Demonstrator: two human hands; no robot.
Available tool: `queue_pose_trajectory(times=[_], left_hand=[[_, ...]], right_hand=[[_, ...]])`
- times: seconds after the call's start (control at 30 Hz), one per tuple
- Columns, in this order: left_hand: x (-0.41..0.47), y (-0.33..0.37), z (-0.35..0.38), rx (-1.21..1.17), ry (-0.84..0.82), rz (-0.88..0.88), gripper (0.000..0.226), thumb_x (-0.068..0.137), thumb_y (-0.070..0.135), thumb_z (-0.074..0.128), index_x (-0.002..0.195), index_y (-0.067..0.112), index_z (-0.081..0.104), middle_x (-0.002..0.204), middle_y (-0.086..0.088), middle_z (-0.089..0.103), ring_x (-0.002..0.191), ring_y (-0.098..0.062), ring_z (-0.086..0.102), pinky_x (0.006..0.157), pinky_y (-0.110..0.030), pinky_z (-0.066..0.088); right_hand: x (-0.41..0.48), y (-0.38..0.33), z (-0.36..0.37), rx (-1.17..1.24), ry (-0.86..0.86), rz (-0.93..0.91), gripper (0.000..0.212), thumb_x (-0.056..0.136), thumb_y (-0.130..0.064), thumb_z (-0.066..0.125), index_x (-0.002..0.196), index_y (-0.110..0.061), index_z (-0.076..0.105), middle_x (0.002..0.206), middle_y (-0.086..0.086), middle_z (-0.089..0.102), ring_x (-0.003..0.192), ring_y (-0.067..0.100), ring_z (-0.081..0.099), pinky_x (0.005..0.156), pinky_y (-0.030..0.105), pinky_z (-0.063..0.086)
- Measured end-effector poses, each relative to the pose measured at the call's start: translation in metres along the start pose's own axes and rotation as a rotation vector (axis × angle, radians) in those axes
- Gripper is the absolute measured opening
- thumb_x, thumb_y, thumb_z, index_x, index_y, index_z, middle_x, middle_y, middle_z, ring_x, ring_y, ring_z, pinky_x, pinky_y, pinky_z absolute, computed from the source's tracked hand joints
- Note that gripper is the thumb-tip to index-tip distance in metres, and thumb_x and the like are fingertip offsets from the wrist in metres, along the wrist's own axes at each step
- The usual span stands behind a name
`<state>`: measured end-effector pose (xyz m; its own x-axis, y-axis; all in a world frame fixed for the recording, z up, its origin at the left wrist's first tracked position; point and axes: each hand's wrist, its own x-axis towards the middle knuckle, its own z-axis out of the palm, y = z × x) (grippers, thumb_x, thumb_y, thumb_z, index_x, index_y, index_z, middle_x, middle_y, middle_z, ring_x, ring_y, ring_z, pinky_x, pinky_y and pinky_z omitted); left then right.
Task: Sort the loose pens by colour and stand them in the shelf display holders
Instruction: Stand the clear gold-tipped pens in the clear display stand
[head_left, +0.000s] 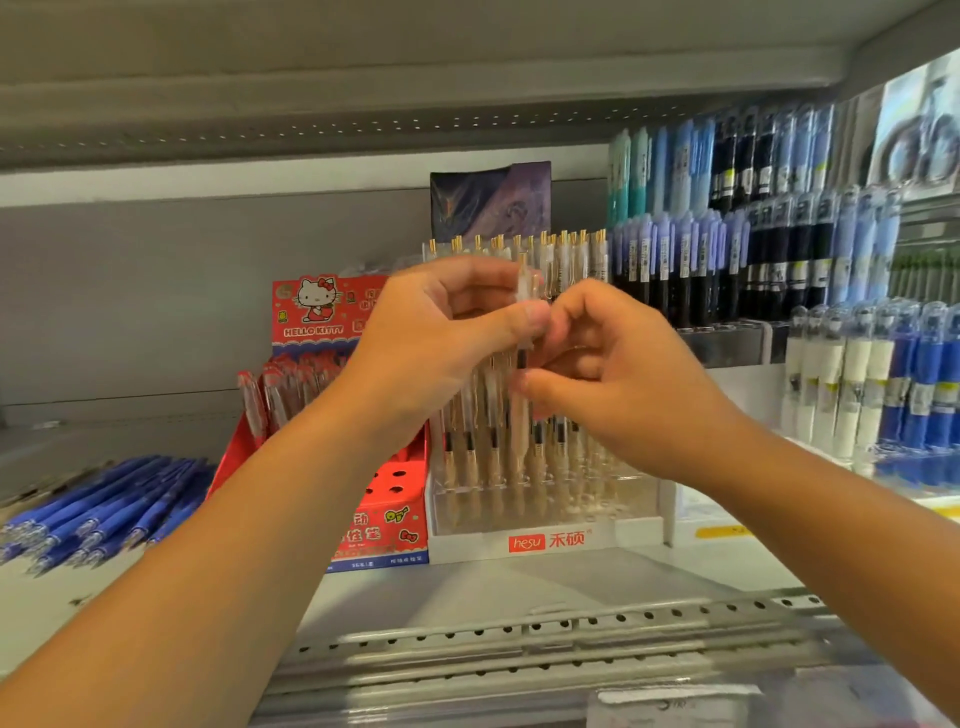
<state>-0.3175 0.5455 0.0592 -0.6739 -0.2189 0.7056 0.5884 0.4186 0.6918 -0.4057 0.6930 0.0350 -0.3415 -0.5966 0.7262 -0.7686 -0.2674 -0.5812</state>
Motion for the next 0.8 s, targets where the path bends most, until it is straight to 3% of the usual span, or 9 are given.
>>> queue_pose_trajectory(times=[0.07, 0.2, 0.33, 0.57, 0.8], left_hand=[[0.002, 0.002, 0.006, 0.143, -0.007, 0.032, 0.042, 0.073, 0.026, 0.081, 0.111, 0.011, 0.069, 0.095, 0.003, 0.073, 0.090, -0.010, 0.069, 0.081, -0.025, 0.054], [0.003, -0.007, -0.003, 0.738, -0.123, 0.113, 0.070, 0.067, 0.064, 0.074, 0.129, 0.040, 0.054, 0.131, 0.016, 0.056, 0.118, 0.000, 0.052, 0.098, -0.020, 0.043], [-0.004, -0.026, -0.012, 1.172, -0.268, 0.082, 0.086, 0.071, 0.065, 0.074, 0.145, 0.042, 0.037, 0.153, 0.010, 0.039, 0.141, -0.013, 0.033, 0.113, -0.033, 0.028], [-0.007, -0.042, -0.010, 1.206, -0.218, 0.113, 0.081, 0.072, 0.065, 0.074, 0.143, 0.042, 0.041, 0.147, 0.011, 0.045, 0.136, -0.013, 0.039, 0.111, -0.038, 0.036], [-0.009, -0.044, -0.009, 1.180, -0.186, 0.141, 0.079, 0.074, 0.061, 0.074, 0.142, 0.035, 0.045, 0.142, 0.011, 0.049, 0.131, -0.014, 0.042, 0.108, -0.039, 0.040]], right_hand=[[-0.001, 0.002, -0.006, 0.010, 0.024, 0.003, 0.027, 0.083, -0.006, 0.074, 0.092, -0.018, 0.052, 0.083, 0.007, 0.069, 0.073, 0.028, 0.072, 0.064, 0.043, 0.062], [-0.003, 0.010, -0.025, -0.110, 0.064, 0.052, 0.043, 0.084, -0.020, 0.076, 0.108, -0.036, 0.044, 0.084, -0.004, 0.067, 0.065, 0.021, 0.071, 0.062, 0.040, 0.062], [-0.006, 0.026, -0.038, -0.238, 0.156, 0.069, 0.074, 0.085, -0.015, 0.075, 0.128, -0.056, 0.031, 0.084, -0.002, 0.063, 0.069, 0.014, 0.071, 0.068, 0.042, 0.062], [-0.009, 0.042, -0.027, -0.397, 0.135, 0.070, 0.078, 0.085, -0.017, 0.075, 0.133, -0.053, 0.025, 0.098, -0.014, 0.057, 0.074, 0.002, 0.068, 0.069, 0.031, 0.061], [-0.014, 0.046, -0.019, -0.378, 0.062, 0.104, 0.077, 0.085, -0.008, 0.073, 0.129, -0.052, 0.027, 0.098, -0.014, 0.052, 0.063, 0.004, 0.069, 0.056, 0.012, 0.052]])
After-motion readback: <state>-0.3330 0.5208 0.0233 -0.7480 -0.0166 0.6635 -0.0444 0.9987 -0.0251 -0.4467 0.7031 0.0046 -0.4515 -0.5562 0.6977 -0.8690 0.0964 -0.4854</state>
